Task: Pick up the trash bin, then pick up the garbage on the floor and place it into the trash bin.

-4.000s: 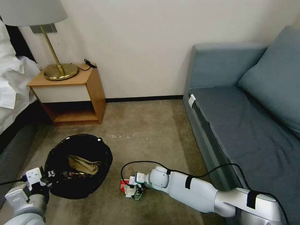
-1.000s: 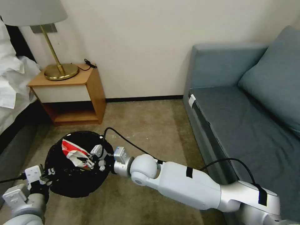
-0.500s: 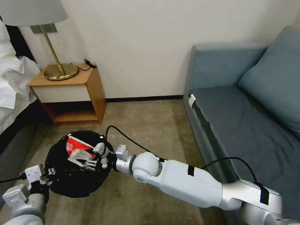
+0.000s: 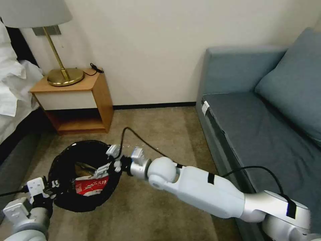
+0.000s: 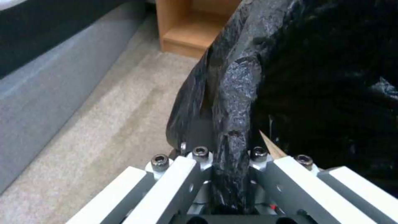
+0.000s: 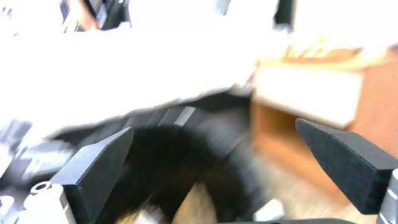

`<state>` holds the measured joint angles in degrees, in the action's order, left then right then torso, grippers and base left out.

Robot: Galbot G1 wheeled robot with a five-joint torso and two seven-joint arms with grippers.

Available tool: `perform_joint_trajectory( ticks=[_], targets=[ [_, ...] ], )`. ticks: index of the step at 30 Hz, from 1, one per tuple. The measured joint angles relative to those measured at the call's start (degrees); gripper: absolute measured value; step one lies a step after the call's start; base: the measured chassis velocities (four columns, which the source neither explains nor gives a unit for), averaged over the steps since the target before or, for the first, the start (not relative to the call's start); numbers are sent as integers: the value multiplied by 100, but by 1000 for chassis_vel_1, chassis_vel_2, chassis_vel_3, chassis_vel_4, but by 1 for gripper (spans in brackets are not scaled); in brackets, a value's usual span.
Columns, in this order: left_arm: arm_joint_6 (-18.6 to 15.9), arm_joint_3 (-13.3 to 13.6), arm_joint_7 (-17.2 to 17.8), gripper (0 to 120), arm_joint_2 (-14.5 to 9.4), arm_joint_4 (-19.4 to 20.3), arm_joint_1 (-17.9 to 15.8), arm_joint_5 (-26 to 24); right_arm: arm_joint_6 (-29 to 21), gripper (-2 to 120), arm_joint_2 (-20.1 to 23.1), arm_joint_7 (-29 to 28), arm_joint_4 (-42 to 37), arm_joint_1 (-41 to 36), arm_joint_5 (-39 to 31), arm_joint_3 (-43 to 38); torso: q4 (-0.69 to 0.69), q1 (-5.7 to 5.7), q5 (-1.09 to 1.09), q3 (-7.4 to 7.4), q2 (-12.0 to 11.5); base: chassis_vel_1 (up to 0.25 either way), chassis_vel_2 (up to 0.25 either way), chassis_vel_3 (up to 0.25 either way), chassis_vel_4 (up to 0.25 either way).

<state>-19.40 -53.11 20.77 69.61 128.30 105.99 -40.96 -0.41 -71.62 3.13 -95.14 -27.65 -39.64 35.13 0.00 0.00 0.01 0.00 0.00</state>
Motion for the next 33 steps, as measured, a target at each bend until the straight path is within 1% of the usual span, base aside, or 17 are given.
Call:
perform_joint_trajectory(
  ticks=[1,2,3,4,5,8,9,10,13,18,19,20,21,23,24,26,33],
  targets=[
    [0,0,0,3,0,0,0,0,0,100,0,0,0,0,0,0,0,0,0,0,0,0,0,0,0],
    [0,-17,8,3,-12,-29,5,-53,182,100,21,-140,-34,-64,45,-108,0,0,0,0,0,0,0,0,0],
    [-30,-49,65,3,-30,-55,9,-266,423,100,73,-423,-122,-199,141,-339,0,0,0,0,0,0,0,0,0],
    [-74,-81,124,3,-44,-62,4,-455,538,100,133,-571,-195,-291,223,-509,1,0,0,0,0,0,0,0,0],
    [-74,-81,124,3,-44,-62,4,-455,538,100,133,-571,-195,-291,223,-509,1,0,0,0,0,0,0,0,0],
    [-301,-243,349,3,-99,-168,-31,-1102,685,100,394,-811,-491,-652,406,-953,-2,0,1,0,0,0,0,0,0],
    [-301,-243,349,3,-99,-168,-31,-1102,685,100,394,-811,-491,-652,406,-953,-2,0,1,0,0,0,0,0,0],
    [-369,-282,401,3,-111,-199,-37,-1254,702,100,448,-844,-567,-746,431,-1042,-1,0,0,0,0,0,0,0,0],
    [-712,-464,696,3,-167,-316,-84,-1990,748,100,616,-968,-958,-1213,530,-1350,-2,0,0,0,0,0,0,0,0],
    [-771,-492,745,3,-174,-332,-97,-2113,750,100,635,-978,-1021,-1287,538,-1390,0,0,0,0,0,0,0,0,0],
    [-794,-507,757,3,-181,-348,-105,-2213,754,100,640,-991,-1038,-1297,554,-1405,2,0,0,0,0,0,0,0,0],
    [-912,-616,816,3,-218,-479,-142,-2665,784,100,689,-1051,-1173,-1378,619,-1516,4,0,2,1,0,0,0,0,0],
    [-962,-658,841,3,-232,-535,-151,-2832,819,100,722,-1089,-1271,-1453,658,-1612,2,0,2,1,0,0,0,0,0],
    [-962,-658,841,3,-232,-535,-151,-2832,819,100,722,-1089,-1271,-1453,658,-1612,2,0,2,1,0,0,0,0,0],
    [-1148,-739,937,3,-275,-773,-222,-3385,876,100,782,-1230,-1476,-1964,863,-1821,-3,0,-1,2,0,0,0,0,0],
    [-1163,-721,939,3,-282,-942,-258,-3429,935,100,760,-1300,-1511,-2275,1009,-1979,-1,-1,0,-1,1,0,0,0,0],
    [-1168,-619,883,3,-270,-1155,-292,-3390,1028,100,660,-1364,-1405,-2735,1259,-2106,0,-1,-1,0,0,0,0,0,0]
  ],
)
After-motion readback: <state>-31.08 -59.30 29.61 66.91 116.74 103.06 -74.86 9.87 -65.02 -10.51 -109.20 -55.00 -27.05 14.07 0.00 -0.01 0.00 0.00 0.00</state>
